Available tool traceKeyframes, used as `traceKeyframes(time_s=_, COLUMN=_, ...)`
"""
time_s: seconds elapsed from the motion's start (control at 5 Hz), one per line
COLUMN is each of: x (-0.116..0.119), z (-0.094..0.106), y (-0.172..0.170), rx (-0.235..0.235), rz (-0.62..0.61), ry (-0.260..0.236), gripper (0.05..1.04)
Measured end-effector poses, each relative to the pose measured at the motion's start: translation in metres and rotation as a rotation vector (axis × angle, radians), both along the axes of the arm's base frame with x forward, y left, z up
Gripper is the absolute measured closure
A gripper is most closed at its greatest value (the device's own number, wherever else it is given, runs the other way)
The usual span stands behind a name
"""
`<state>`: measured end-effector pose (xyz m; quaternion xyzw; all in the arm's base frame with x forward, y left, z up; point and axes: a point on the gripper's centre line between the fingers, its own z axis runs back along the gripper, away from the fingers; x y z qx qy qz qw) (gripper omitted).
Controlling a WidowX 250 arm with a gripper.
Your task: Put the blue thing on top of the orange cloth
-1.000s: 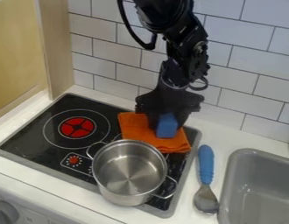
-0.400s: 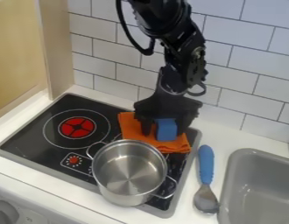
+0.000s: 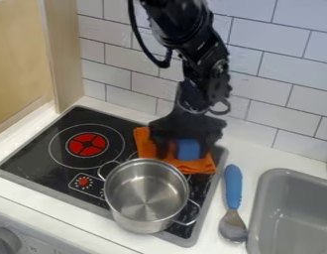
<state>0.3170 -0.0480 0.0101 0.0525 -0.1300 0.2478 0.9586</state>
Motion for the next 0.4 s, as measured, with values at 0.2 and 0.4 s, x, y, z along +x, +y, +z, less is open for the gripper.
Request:
traceKeyframes(time_s=0.2, x=-0.004, z=0.013, y=0.003, rx=0.016, rz=-0.001, ry=-0.036, gripper=0.085)
traceKeyframes(time_s=0.4, x=-0.01, z=0.029, y=0.003, rx=0.01, rz=0.018, ry=-0.085, gripper=0.085)
